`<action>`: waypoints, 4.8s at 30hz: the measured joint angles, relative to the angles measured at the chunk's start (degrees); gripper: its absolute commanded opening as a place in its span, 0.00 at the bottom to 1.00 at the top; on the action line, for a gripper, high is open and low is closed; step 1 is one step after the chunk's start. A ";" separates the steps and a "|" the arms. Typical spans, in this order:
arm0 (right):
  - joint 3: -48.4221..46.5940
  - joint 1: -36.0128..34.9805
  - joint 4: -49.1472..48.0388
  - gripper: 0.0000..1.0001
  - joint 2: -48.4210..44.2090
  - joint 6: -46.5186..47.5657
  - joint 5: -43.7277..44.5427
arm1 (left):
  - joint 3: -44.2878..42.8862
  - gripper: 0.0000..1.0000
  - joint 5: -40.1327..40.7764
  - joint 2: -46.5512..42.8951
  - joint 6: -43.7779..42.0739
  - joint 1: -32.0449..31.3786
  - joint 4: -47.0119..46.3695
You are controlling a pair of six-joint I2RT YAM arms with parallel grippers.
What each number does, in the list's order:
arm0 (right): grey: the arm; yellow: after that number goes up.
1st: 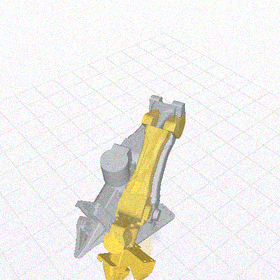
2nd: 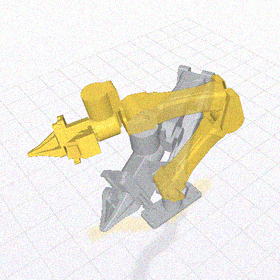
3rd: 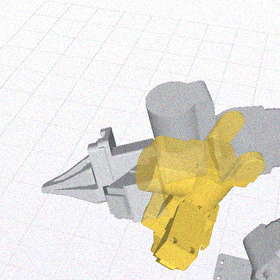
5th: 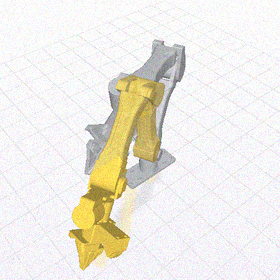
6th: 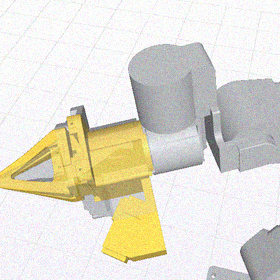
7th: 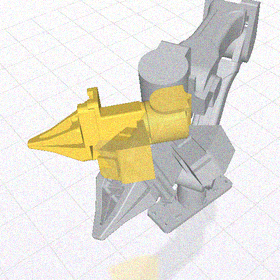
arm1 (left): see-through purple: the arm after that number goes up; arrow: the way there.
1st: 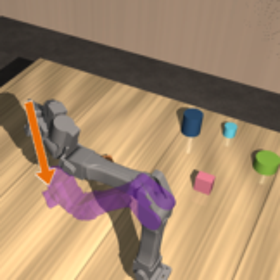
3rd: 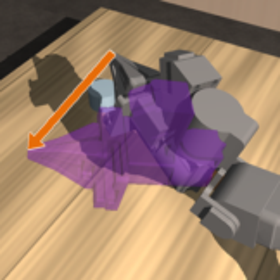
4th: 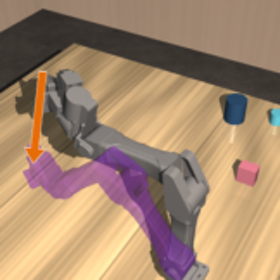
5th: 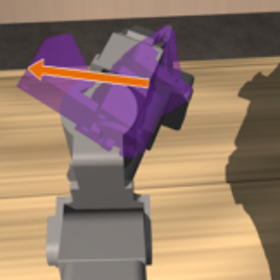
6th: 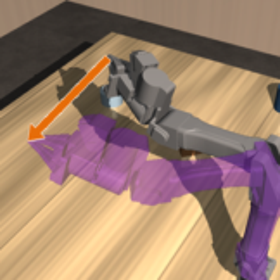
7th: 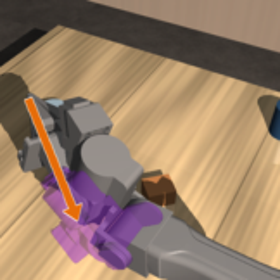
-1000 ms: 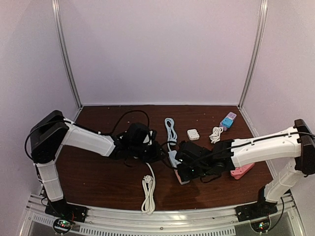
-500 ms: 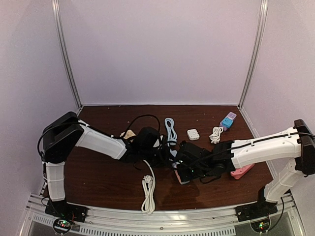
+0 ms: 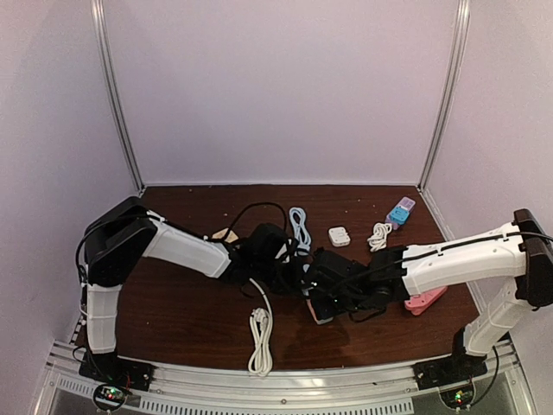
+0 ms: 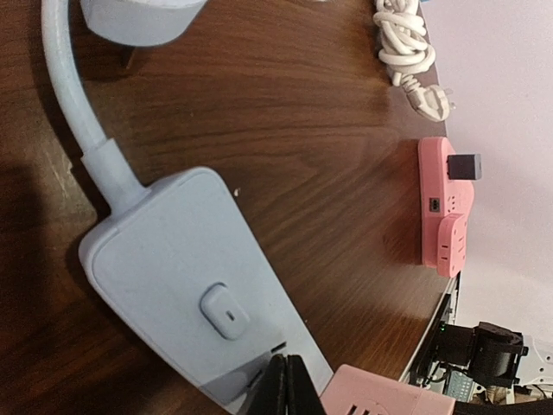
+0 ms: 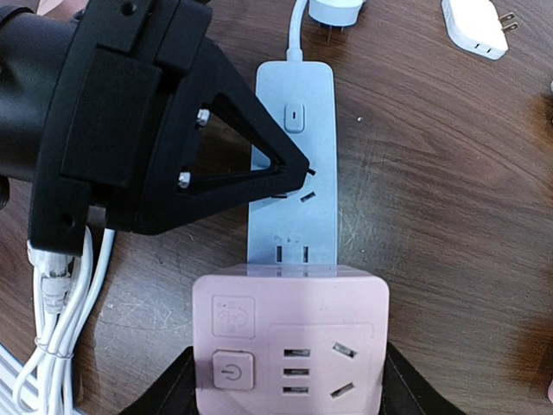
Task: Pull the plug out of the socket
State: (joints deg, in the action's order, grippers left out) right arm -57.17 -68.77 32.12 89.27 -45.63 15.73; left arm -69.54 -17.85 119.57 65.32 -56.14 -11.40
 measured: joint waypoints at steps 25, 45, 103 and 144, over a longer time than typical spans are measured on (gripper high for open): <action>-4.42 0.20 5.92 0.07 1.40 3.89 0.48 | -3.41 0.00 -0.90 0.68 -5.68 0.00 6.51; 4.87 3.21 -1.31 0.04 -6.73 3.96 -2.36 | -5.03 0.00 -1.44 1.66 -5.92 0.00 7.82; 15.02 40.19 -35.10 0.00 -4.48 -0.15 -38.56 | -10.93 0.00 8.00 -20.87 -21.05 9.11 35.06; 19.34 42.14 -39.17 0.78 -1.03 -0.31 -43.54 | 2.78 0.01 11.47 -31.30 -22.34 11.10 35.01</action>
State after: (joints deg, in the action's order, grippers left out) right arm -37.82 -26.63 -7.05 88.25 -45.93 -27.81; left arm -66.76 -6.37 88.27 42.98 -45.04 23.62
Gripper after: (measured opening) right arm 0.728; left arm 0.004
